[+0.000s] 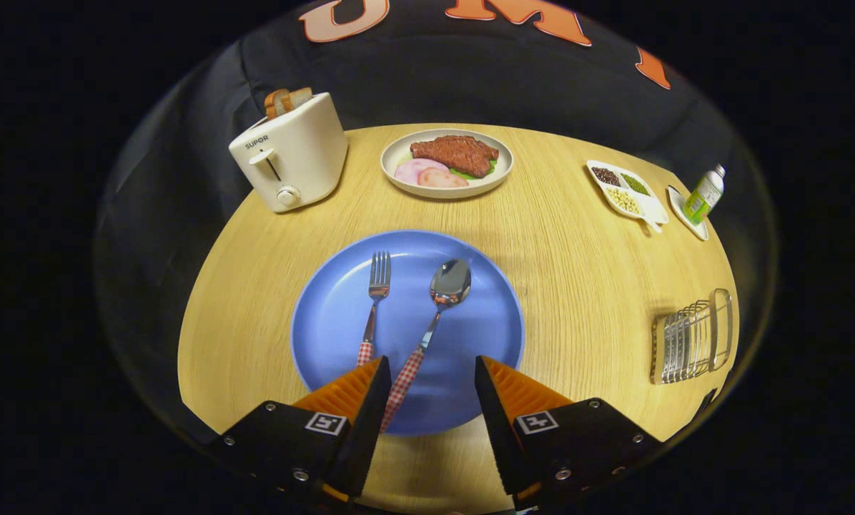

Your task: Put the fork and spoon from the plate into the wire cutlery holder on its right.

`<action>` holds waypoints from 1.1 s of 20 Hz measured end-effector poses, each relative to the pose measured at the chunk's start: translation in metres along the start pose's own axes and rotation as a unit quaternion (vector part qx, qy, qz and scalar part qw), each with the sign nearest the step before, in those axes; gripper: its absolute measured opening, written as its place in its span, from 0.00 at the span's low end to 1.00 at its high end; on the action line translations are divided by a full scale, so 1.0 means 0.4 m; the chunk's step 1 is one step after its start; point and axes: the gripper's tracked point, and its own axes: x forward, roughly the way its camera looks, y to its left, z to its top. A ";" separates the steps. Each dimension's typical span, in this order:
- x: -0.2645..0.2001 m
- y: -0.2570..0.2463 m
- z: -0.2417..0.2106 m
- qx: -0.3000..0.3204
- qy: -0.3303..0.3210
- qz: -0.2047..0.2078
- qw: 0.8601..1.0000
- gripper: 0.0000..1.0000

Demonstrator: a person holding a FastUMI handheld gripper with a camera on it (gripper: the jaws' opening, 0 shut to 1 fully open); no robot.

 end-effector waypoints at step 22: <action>-0.003 -0.041 -0.012 -0.018 0.019 0.014 1.000 0.07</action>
